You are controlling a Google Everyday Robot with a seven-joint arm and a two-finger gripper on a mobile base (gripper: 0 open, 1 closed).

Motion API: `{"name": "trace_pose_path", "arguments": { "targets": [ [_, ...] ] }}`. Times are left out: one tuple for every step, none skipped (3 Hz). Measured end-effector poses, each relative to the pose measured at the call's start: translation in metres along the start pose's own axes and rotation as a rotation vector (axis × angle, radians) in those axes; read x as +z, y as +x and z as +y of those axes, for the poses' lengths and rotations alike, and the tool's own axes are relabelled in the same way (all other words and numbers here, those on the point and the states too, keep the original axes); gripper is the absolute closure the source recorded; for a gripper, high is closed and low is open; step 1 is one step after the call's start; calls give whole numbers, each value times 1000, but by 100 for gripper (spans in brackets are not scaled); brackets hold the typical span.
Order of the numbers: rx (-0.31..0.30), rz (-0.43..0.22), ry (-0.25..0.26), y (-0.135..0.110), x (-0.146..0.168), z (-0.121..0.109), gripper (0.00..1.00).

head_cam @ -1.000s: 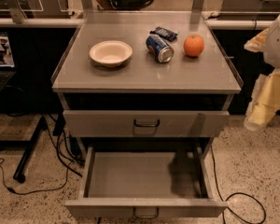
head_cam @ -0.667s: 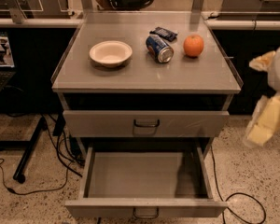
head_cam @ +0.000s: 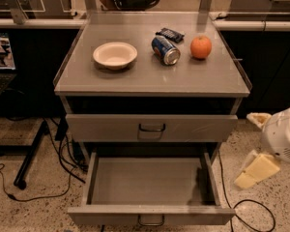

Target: Close middle drawer

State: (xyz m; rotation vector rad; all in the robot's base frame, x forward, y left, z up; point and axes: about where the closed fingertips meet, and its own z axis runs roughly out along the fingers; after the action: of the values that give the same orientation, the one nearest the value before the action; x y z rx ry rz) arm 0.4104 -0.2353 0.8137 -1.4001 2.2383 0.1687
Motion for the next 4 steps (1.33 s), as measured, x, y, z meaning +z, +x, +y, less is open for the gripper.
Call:
{"name": "trace_pose_path", "arguments": {
  "targets": [
    [49, -50, -55, 21, 47, 10, 0],
    [73, -62, -102, 33, 82, 19, 0],
    [92, -34, -156, 40, 105, 21, 0],
    [93, -31, -163, 40, 107, 22, 16]
  ]
}}
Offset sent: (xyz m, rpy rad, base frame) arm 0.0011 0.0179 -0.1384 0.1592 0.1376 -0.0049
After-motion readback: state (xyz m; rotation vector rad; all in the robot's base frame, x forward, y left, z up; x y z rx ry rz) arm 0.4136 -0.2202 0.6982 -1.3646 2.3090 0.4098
